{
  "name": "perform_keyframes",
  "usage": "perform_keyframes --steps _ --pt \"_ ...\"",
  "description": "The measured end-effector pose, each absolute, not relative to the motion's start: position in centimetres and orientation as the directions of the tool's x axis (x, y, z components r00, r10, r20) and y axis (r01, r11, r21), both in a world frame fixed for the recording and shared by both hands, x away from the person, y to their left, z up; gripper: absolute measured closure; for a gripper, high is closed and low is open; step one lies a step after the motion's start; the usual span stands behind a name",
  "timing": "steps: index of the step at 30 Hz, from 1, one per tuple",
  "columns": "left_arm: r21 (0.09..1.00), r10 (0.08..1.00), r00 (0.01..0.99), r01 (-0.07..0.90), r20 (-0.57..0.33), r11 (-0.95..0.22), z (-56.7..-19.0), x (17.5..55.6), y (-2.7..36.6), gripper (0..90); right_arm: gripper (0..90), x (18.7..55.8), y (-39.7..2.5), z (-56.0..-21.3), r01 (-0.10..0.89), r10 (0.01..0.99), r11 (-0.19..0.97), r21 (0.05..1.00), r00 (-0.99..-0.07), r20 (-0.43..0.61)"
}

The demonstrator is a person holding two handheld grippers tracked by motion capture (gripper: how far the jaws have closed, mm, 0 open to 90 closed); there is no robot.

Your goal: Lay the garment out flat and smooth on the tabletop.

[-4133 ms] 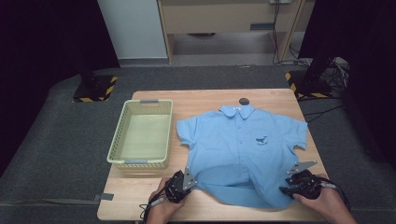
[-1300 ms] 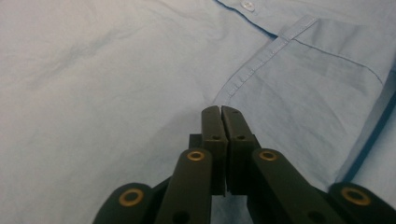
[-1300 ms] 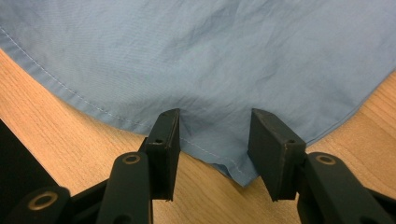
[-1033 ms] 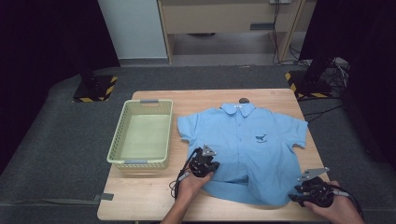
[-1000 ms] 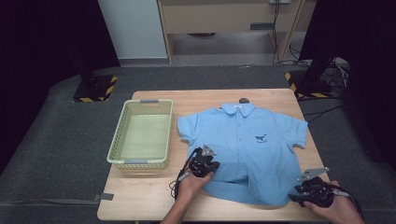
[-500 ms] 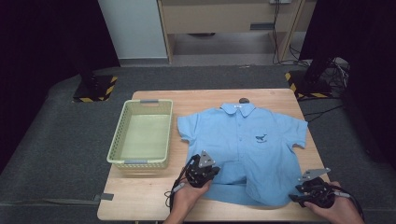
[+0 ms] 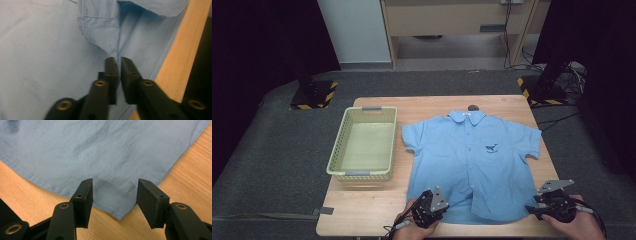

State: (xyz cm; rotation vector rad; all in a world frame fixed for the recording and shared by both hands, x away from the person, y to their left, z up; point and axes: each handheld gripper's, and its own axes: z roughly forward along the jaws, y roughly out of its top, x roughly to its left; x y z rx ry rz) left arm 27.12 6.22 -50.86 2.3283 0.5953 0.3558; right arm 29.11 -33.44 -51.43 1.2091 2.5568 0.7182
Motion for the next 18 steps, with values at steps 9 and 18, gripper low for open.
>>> perform_keyframes --steps 9,18 --pt "0.731 0.545 0.833 0.317 0.089 -0.604 -49.4 27.9 6.3 49.7 45.0 29.0 -33.2 -51.2 0.655 0.769 0.541 0.528 -0.639 0.004" --pt "0.722 0.571 0.821 0.385 0.017 -0.575 -50.2 31.9 4.1 41.2 44.4 28.7 -32.8 -51.0 0.638 0.755 0.555 0.534 -0.656 -0.002"
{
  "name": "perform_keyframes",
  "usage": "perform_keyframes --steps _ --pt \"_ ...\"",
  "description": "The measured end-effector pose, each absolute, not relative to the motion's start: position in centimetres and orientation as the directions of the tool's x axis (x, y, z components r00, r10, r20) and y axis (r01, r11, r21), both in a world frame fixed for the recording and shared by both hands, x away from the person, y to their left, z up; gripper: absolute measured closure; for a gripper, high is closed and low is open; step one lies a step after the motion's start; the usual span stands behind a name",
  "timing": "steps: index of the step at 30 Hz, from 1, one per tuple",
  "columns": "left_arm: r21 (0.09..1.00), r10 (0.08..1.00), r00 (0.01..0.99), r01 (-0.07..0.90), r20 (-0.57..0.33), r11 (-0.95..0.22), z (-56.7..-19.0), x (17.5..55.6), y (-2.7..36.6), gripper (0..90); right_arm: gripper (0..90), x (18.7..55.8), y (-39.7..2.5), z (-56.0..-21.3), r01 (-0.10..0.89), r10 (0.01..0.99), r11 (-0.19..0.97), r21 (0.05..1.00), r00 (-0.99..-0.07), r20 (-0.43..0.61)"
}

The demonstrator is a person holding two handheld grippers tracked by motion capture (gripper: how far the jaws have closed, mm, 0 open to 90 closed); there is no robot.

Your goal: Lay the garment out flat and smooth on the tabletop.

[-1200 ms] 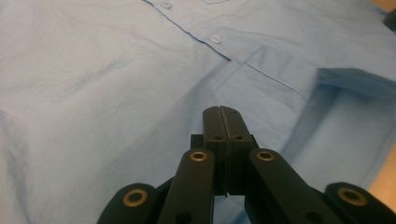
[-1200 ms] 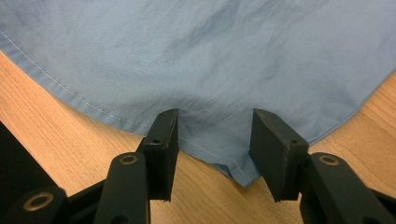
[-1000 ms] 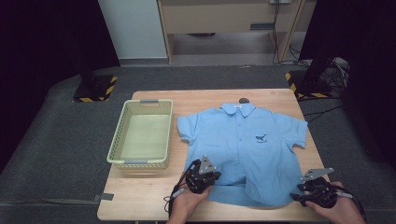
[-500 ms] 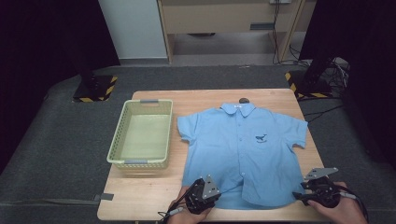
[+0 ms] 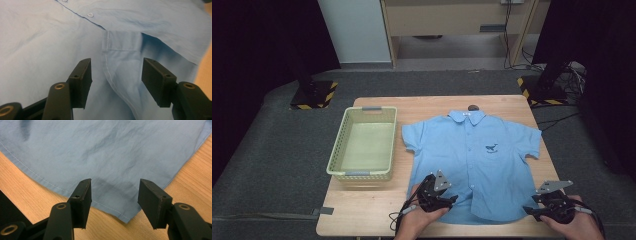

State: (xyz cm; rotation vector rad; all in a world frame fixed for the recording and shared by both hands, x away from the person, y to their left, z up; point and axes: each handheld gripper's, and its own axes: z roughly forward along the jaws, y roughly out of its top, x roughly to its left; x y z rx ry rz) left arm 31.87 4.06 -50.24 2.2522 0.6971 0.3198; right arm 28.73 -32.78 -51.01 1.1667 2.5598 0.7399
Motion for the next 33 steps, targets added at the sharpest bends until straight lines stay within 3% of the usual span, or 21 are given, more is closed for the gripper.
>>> perform_keyframes --steps 9,12,15,17,24,33 --pt "0.704 0.561 0.828 0.406 -0.012 -0.582 -51.2 33.4 2.3 40.7 43.7 27.8 -30.4 -50.3 0.566 0.692 0.606 0.559 -0.721 -0.021" --pt "0.724 0.525 0.848 0.406 -0.071 -0.559 -51.2 33.3 2.1 48.3 43.5 27.8 -30.5 -50.5 0.573 0.696 0.608 0.550 -0.718 -0.020" --pt "0.715 0.467 0.882 0.363 -0.058 -0.597 -51.2 32.3 1.6 57.8 43.6 28.0 -31.1 -50.5 0.583 0.709 0.595 0.554 -0.705 -0.019" --pt "0.703 0.427 0.902 0.340 -0.057 -0.625 -51.2 31.5 1.3 59.6 43.6 28.1 -31.5 -50.6 0.592 0.717 0.587 0.552 -0.696 -0.016" --pt "0.671 0.319 0.944 0.291 -0.085 -0.682 -52.2 28.9 0.5 55.8 43.4 28.3 -32.2 -50.7 0.606 0.732 0.575 0.550 -0.681 -0.014" --pt "0.713 0.308 0.942 0.308 -0.135 -0.630 -51.5 27.8 1.3 46.7 38.4 28.5 -32.9 -50.7 0.624 0.754 0.552 0.553 -0.657 -0.012"
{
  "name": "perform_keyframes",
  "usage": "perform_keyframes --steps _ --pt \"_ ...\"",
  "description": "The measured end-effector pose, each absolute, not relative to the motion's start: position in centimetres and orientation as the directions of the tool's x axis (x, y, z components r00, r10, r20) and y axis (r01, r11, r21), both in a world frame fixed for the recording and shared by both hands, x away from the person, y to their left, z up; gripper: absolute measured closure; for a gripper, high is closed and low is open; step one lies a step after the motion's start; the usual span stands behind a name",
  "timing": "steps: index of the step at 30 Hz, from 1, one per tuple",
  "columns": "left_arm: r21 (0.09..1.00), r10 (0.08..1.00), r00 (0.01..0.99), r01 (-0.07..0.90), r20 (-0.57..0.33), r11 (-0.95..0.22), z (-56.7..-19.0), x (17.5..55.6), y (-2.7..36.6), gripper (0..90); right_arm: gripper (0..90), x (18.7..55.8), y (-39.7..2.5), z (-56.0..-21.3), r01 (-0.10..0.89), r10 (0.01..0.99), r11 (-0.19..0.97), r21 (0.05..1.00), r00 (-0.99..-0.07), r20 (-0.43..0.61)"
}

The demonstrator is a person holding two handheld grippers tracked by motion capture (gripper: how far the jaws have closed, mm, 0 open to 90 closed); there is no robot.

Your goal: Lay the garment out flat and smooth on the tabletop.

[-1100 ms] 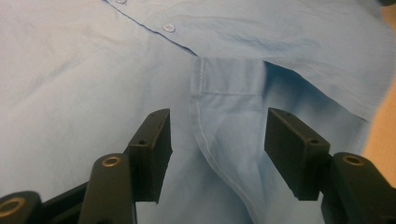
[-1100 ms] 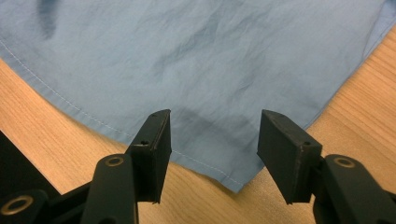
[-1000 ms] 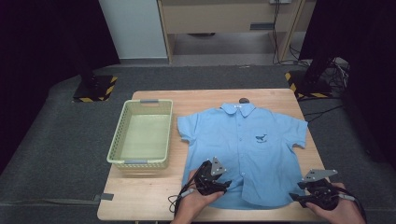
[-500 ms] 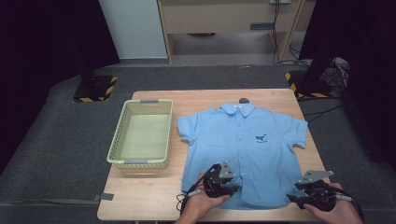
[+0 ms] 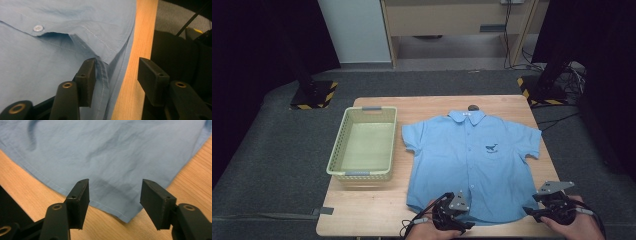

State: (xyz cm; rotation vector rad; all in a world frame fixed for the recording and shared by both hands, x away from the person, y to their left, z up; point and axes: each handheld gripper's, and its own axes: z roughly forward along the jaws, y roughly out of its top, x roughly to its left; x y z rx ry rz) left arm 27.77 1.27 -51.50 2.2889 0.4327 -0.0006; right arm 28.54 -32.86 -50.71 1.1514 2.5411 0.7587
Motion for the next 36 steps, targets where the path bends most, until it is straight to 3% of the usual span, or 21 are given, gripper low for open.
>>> perform_keyframes --steps 5,9,13,17,23,36 --pt "0.754 0.382 0.922 0.295 -0.064 -0.587 -49.6 27.6 2.7 39.0 28.0 28.8 -33.3 -50.4 0.631 0.781 0.516 0.579 -0.624 -0.017" --pt "0.763 0.501 0.865 0.312 0.019 -0.567 -49.0 28.6 4.6 30.5 17.2 29.1 -33.6 -50.3 0.634 0.806 0.484 0.603 -0.591 -0.025" --pt "0.753 0.594 0.804 0.397 -0.010 -0.525 -49.7 30.2 6.3 21.4 6.1 29.9 -33.9 -50.3 0.630 0.824 0.449 0.634 -0.567 -0.020" --pt "0.737 0.647 0.762 0.427 0.018 -0.524 -50.3 31.1 7.4 14.0 5.3 31.0 -34.1 -50.4 0.661 0.843 0.409 0.629 -0.537 0.016" --pt "0.738 0.668 0.744 0.455 -0.009 -0.498 -50.8 32.2 8.4 7.0 9.0 33.5 -35.1 -50.4 0.715 0.859 0.322 0.621 -0.496 0.125" --pt "0.701 0.681 0.732 0.486 0.000 -0.523 -52.7 33.2 8.7 7.1 9.1 38.6 -34.6 -51.5 0.715 0.882 0.263 0.648 -0.450 0.139"
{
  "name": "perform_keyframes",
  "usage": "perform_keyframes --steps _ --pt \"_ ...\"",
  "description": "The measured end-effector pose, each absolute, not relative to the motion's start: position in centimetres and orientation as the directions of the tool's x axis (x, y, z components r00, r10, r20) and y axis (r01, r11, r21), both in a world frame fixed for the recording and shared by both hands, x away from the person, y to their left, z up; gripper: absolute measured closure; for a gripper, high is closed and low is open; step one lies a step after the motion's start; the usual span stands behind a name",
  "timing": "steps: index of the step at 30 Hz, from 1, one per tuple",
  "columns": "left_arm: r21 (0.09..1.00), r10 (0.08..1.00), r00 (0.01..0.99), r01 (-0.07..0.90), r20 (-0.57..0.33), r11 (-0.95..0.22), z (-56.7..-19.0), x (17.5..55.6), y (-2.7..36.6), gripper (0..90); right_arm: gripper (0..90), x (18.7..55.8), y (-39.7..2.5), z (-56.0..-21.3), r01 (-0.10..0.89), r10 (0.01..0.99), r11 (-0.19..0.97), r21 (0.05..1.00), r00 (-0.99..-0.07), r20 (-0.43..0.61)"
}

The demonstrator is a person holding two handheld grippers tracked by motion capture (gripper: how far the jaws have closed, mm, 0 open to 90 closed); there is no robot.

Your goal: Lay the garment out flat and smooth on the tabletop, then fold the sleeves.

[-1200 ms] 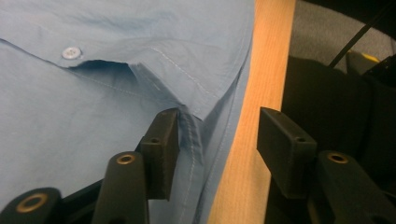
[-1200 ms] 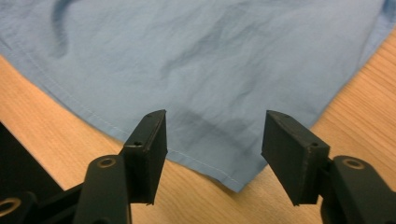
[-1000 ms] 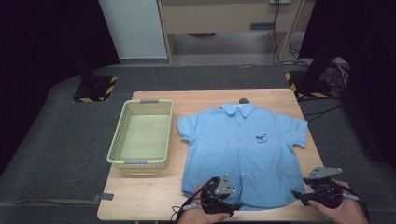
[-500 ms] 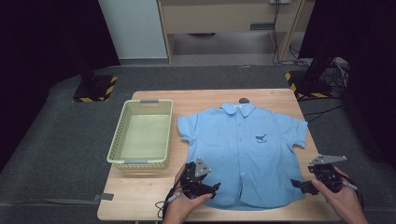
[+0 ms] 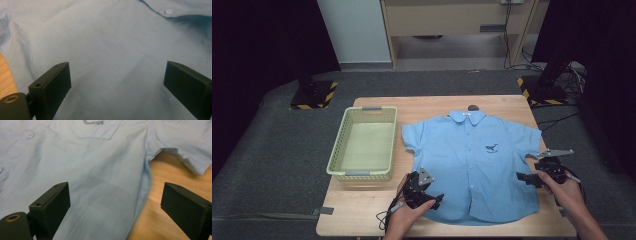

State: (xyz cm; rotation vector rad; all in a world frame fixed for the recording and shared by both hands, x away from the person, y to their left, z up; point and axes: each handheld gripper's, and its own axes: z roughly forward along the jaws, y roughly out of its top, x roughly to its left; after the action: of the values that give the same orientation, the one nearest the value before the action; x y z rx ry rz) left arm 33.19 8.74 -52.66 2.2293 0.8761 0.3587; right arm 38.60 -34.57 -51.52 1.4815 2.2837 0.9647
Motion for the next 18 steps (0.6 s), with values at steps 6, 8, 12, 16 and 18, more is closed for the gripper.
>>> perform_keyframes --steps 6,8,12,16,18 --pt "0.681 0.678 0.735 0.498 -0.002 -0.537 -53.3 33.2 8.7 7.2 13.7 41.3 -35.2 -51.5 0.709 0.901 0.231 0.666 -0.415 0.129" --pt "0.668 0.671 0.741 0.498 0.003 -0.553 -53.6 33.1 8.6 7.3 13.8 42.1 -35.6 -51.5 0.706 0.907 0.216 0.675 -0.401 0.129" --pt "0.665 0.668 0.744 0.489 0.020 -0.565 -53.9 33.1 8.7 6.6 14.0 43.5 -36.3 -51.3 0.702 0.919 0.198 0.684 -0.376 0.119" --pt "0.671 0.664 0.747 0.482 0.021 -0.564 -54.1 33.1 8.7 5.0 12.0 44.7 -37.0 -51.4 0.714 0.934 0.174 0.678 -0.338 0.116" --pt "0.672 0.663 0.748 0.480 0.022 -0.564 -54.1 32.9 8.7 4.1 11.4 45.2 -37.3 -51.4 0.716 0.944 0.175 0.676 -0.318 0.093"
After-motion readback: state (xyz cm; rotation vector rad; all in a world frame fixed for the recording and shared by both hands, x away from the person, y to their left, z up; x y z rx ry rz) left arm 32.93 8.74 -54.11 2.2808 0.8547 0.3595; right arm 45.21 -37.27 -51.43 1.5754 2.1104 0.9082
